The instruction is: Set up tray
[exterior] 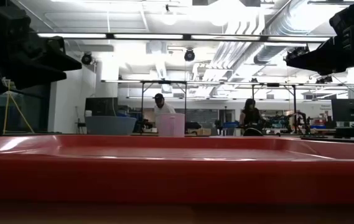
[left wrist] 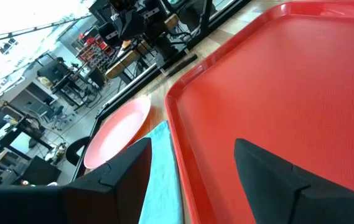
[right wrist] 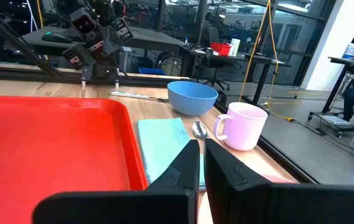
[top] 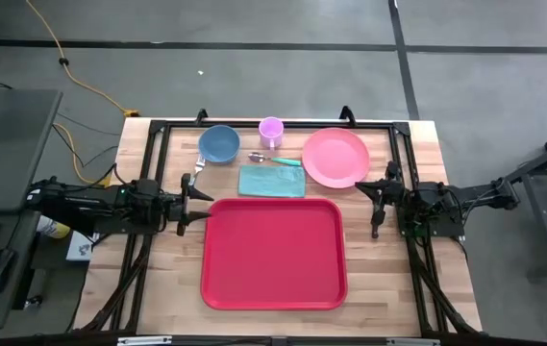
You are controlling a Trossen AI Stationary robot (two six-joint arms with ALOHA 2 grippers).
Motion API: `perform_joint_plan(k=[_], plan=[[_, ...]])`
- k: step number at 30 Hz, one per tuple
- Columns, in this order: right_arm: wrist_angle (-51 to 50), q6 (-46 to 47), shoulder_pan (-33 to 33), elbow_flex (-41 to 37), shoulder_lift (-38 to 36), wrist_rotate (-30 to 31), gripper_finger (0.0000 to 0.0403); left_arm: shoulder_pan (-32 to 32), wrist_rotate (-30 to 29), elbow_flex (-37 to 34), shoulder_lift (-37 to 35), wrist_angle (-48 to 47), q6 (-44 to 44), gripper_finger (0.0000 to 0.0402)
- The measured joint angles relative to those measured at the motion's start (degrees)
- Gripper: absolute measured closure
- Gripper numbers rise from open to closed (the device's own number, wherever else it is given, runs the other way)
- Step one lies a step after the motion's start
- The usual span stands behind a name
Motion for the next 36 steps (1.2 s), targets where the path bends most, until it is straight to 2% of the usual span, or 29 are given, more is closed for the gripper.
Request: perform_joint_plan(k=[29, 31, 36], plan=[[-0.01, 0.0, -0.02, 0.0, 0.01, -0.01, 0.0402, 0.01, 0.24, 0.0, -0.02, 0.0, -0.52, 0.014], [-0.01, 0.0, 0.01, -0.02, 0.01, 0.0, 0.0402, 0.0, 0.26, -0.01, -0.02, 0.0, -3.91, 0.014], [0.01, 0.0, -0.01, 0.01, 0.0, 0.01, 0.0402, 0.02, 0.3, 0.0, -0.01, 0.0, -19.18, 0.014]])
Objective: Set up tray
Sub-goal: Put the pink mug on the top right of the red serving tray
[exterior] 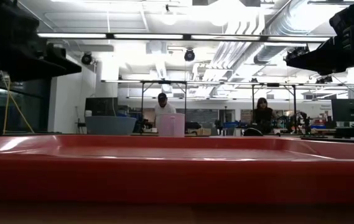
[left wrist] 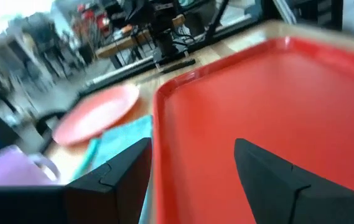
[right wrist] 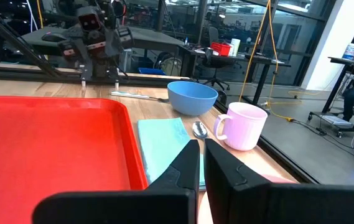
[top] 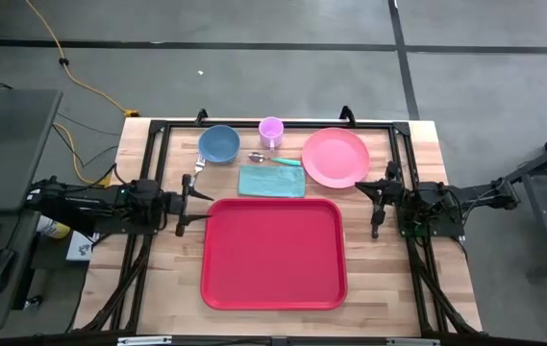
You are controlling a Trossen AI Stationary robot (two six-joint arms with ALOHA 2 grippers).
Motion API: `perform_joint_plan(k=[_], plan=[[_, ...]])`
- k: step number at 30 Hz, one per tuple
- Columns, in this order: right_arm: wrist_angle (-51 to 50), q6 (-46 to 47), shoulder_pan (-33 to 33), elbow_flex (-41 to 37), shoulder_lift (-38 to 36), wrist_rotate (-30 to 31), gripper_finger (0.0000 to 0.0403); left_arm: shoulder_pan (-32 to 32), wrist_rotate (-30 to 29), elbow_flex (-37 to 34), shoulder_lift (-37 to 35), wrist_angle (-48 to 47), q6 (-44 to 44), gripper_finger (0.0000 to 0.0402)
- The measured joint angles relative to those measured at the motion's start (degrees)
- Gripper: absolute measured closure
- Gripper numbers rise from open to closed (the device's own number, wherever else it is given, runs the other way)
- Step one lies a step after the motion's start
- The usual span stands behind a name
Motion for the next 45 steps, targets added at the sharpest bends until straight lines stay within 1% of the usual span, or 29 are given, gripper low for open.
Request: perform_joint_plan(k=[2, 10, 16, 21, 25, 28, 31, 36, 38, 40, 42, 45], plan=[[-0.01, 0.0, -0.01, 0.0, 0.01, -0.02, 0.0402, 0.0, 0.0, 0.0, 0.01, 0.0, -4.12, 0.014], [-0.01, 0.0, 0.0, 0.0, 0.0, -0.01, 0.0402, -0.01, -1.79, 0.0, 0.01, 0.25, -12.2, 0.014], [-0.01, 0.0, 0.01, 0.0, 0.01, -0.01, 0.0402, 0.01, -4.08, 0.0, 0.01, 0.61, -21.29, 0.014], [0.08, 0.0, 0.0, -0.01, 0.01, 0.0, 0.0402, 0.0, -4.36, 0.0, 0.01, 0.68, -29.93, 0.014], [0.51, 1.3, -0.01, -0.07, 0.01, -0.11, 0.0402, -0.01, -4.41, 0.0, 0.01, 0.68, -34.44, 0.014], [0.62, 8.65, -0.01, -0.07, 0.01, -1.44, 0.0402, -0.02, -4.98, -0.01, 0.01, 0.76, -34.81, 0.014], [2.65, 16.95, -0.01, -0.11, 0.01, -4.08, 0.0402, -0.02, -7.25, 0.0, 0.0, 1.16, -34.87, 0.014], [5.64, 25.67, -0.01, -0.11, 0.01, -6.58, 0.0402, -0.02, -10.25, 0.0, 0.0, 1.66, -34.85, 0.014], [6.95, 32.18, -0.01, -0.11, 0.0, -8.04, 0.0402, -0.02, -11.89, 0.0, 0.01, 2.08, -34.86, 0.014], [7.34, 38.7, 0.0, -0.09, -0.01, -8.73, 0.0402, 0.01, -12.14, 0.0, -0.01, 2.14, -34.8, 0.014], [7.0, 43.0, 0.01, -0.09, 0.01, -8.19, 0.0402, 0.0, -12.74, 0.0, 0.0, 2.12, -34.52, 0.014], [8.61, 47.84, -0.01, -0.09, 0.01, -4.06, 0.0402, -0.02, -15.21, 0.0, -0.01, 2.29, -34.39, 0.014]])
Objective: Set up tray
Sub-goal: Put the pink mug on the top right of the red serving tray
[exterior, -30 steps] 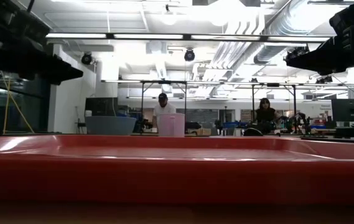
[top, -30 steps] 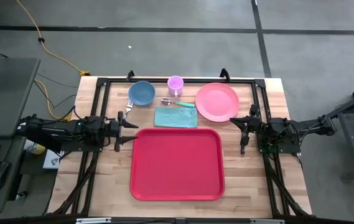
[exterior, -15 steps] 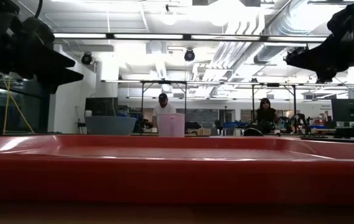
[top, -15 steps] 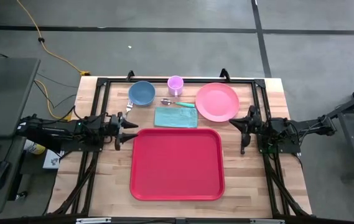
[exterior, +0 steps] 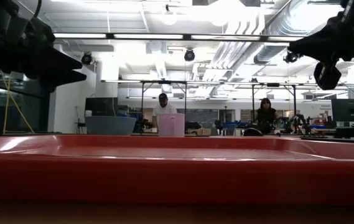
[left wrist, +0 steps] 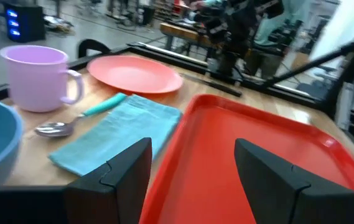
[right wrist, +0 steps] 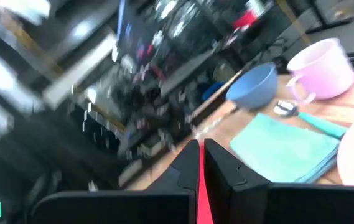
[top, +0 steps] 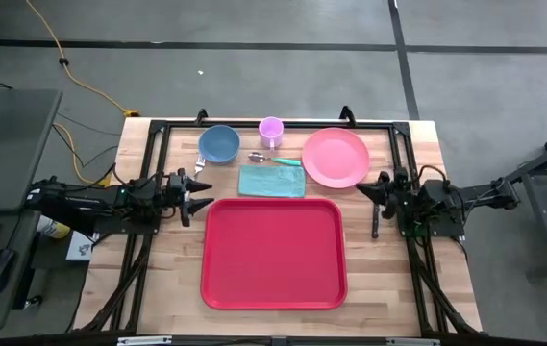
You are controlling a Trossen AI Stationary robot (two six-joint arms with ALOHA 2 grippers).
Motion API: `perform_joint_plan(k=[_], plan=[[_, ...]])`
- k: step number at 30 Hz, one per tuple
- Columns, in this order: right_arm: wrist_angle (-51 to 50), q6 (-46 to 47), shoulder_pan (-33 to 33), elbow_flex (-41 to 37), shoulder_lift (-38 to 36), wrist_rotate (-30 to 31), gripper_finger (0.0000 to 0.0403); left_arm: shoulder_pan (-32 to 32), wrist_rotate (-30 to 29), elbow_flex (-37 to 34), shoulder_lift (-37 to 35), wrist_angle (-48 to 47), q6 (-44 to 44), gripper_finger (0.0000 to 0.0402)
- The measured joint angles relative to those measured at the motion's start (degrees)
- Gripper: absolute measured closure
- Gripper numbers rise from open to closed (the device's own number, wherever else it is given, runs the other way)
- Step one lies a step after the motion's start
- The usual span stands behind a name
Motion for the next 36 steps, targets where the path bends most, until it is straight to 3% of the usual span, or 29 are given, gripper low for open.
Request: perform_joint_plan(k=[5, 29, 36], plan=[[4.62, 3.25, 0.0, 0.02, -0.02, 4.89, 0.0402, 0.0, -1.61, 0.0, 0.0, 0.16, 0.04, 0.014], [8.29, 1.45, 0.0, 0.04, 0.0, 4.0, 0.0402, 0.0, 0.84, 0.0, 0.0, -0.17, 5.64, 0.014], [7.02, -11.65, 0.0, 0.04, 0.0, 1.72, 0.0402, 0.0, 0.4, 0.0, 0.0, -0.17, 8.67, 0.014]])
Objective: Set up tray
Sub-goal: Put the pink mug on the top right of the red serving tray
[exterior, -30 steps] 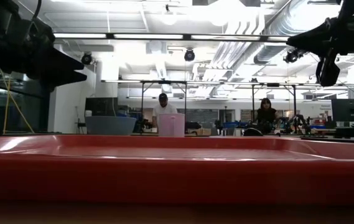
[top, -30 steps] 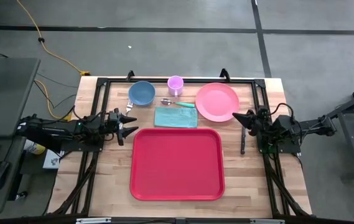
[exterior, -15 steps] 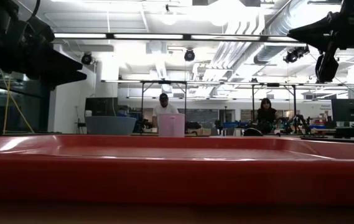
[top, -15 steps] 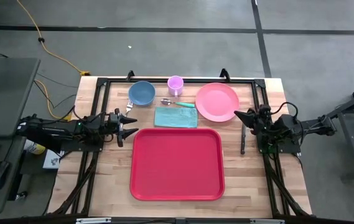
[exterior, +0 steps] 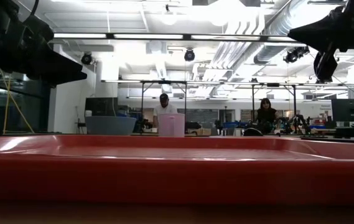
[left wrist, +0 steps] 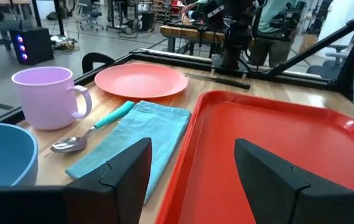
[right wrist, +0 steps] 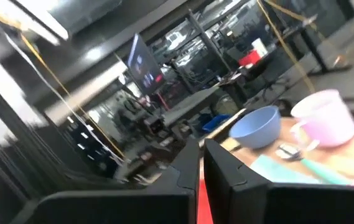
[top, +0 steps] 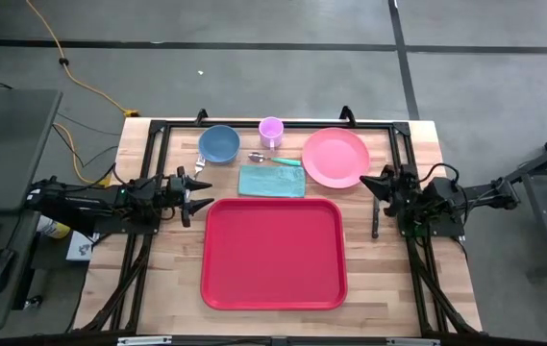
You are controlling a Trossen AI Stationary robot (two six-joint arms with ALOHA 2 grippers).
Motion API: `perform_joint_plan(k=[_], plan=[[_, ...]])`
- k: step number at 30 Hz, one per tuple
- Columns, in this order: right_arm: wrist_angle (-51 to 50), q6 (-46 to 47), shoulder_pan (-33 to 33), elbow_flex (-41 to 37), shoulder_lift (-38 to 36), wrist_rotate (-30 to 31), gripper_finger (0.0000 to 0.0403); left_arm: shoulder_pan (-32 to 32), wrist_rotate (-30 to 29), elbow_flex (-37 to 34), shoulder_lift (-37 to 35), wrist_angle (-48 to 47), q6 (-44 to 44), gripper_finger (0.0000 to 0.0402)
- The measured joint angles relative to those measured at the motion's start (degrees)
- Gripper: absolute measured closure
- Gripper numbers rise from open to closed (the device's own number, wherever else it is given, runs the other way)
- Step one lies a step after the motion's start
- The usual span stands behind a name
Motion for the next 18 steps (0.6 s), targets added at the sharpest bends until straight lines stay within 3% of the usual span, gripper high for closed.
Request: perform_joint_plan(k=[5, 9, 13, 18], plan=[[-3.12, -5.97, 0.0, 0.62, 0.47, 4.62, 0.0402, 0.0, -0.35, 0.0, 0.0, 0.02, 0.16, 0.014], [-14.25, -4.94, 0.0, 6.2, 4.75, 8.28, 0.0399, 0.0, -0.55, 0.0, 0.0, 0.02, 0.16, 0.014], [-23.84, -7.51, 0.0, 17.55, 14.51, 11.01, 0.0375, 0.0, -0.61, 0.0, 0.01, 0.04, 0.18, 0.014], [-35.57, -10.33, -1.95, 32.9, 32.28, 15.75, 0.0315, 0.0, -0.77, 0.0, 0.0, 0.04, 0.18, 0.014]])
